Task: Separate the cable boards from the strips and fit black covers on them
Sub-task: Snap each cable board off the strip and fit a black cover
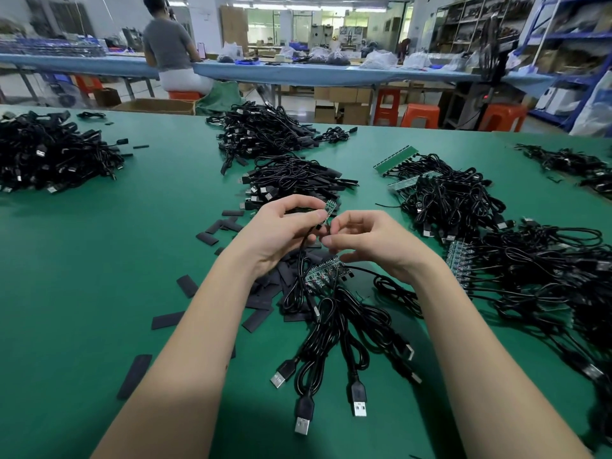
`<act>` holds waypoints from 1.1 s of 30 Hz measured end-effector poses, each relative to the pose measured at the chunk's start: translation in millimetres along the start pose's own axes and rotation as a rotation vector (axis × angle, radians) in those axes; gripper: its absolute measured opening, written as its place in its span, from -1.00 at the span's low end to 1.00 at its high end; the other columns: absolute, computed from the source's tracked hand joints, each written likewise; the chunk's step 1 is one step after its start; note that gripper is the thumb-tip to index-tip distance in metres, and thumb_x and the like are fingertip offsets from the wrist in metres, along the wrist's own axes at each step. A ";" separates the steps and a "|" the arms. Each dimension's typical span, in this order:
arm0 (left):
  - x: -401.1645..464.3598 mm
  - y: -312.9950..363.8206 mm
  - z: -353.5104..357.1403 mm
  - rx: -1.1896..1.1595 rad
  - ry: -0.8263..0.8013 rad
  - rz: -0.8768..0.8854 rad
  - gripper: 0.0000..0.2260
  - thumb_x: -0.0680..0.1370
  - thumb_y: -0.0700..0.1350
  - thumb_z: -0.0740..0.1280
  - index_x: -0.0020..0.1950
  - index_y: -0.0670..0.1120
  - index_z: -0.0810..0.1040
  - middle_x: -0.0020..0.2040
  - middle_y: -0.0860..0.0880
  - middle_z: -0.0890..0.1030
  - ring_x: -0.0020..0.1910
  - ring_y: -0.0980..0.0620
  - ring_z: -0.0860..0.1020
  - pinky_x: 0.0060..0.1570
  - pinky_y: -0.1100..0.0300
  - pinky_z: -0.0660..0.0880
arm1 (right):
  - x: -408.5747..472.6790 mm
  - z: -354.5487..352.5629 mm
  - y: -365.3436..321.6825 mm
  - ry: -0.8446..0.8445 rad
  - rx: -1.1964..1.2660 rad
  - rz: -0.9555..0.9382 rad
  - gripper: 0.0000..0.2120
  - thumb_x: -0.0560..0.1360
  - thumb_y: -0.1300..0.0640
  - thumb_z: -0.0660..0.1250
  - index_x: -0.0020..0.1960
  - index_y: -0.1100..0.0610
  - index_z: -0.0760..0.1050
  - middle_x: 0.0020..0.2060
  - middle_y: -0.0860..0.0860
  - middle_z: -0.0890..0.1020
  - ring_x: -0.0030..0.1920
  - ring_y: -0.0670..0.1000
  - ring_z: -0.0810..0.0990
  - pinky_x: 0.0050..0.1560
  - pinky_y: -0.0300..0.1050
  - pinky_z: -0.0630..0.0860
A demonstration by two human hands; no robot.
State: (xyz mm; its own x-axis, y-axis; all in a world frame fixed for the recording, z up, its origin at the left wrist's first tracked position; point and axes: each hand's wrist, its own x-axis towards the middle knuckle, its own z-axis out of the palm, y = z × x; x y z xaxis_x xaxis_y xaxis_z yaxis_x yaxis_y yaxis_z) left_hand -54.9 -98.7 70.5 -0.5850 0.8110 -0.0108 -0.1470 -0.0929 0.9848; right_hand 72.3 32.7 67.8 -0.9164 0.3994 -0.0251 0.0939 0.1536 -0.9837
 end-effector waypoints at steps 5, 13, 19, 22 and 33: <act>-1.1 -1.1 1.0 -0.024 -0.001 -0.014 -0.82 0.53 -0.25 0.45 0.12 -0.16 0.59 -0.18 -0.11 0.71 -0.18 0.03 0.68 -0.26 0.32 0.56 | -3.1 -3.5 2.6 0.064 -0.058 -0.006 -0.84 0.44 0.23 0.55 -0.06 0.10 0.59 -0.16 0.09 0.73 -0.21 -0.05 0.65 -0.23 -0.23 0.59; -0.2 0.4 0.0 -0.115 -0.040 -0.064 -0.78 0.47 -0.26 0.48 0.10 -0.17 0.59 -0.14 -0.12 0.70 -0.19 0.03 0.69 -0.28 0.33 0.55 | -10.0 -13.8 1.3 0.184 0.427 -0.205 -0.73 0.32 0.28 0.54 0.01 0.20 0.63 -0.06 0.17 0.74 -0.06 0.06 0.73 -0.02 -0.18 0.62; -0.7 2.4 -1.1 -0.112 -0.110 -0.092 -0.69 0.31 -0.17 0.53 0.03 -0.14 0.61 -0.18 -0.07 0.67 -0.26 0.09 0.65 -0.29 0.35 0.53 | -11.7 -11.5 -2.0 0.241 0.574 -0.280 -0.77 0.30 0.27 0.54 -0.06 0.18 0.63 -0.09 0.20 0.74 -0.07 0.07 0.74 0.01 -0.18 0.62; -0.7 2.0 -2.3 -0.121 -0.136 -0.091 -0.70 0.32 -0.17 0.52 0.02 -0.14 0.61 -0.20 -0.05 0.66 -0.28 0.12 0.63 -0.29 0.36 0.53 | -11.6 -6.8 -2.1 0.252 0.583 -0.269 -0.78 0.30 0.28 0.53 -0.07 0.19 0.62 -0.14 0.18 0.74 -0.10 0.03 0.73 -0.02 -0.20 0.62; -2.7 5.1 -6.6 -0.122 -0.179 -0.091 -0.70 0.35 -0.19 0.51 0.05 -0.15 0.58 -0.21 -0.04 0.66 -0.28 0.12 0.62 -0.29 0.37 0.53 | -12.8 -5.8 -2.6 0.174 0.602 -0.204 -0.82 0.31 0.25 0.53 -0.09 0.14 0.64 -0.10 0.15 0.74 -0.12 -0.02 0.72 -0.05 -0.22 0.62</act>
State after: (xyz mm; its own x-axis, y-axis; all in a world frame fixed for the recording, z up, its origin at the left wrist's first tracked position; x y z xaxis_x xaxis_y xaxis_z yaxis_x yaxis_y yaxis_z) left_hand -59.3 -105.2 74.5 -0.4162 0.9075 -0.0567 -0.2943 -0.0754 0.9527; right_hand 86.0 32.4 71.6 -0.8119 0.5637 0.1517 -0.3550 -0.2706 -0.8948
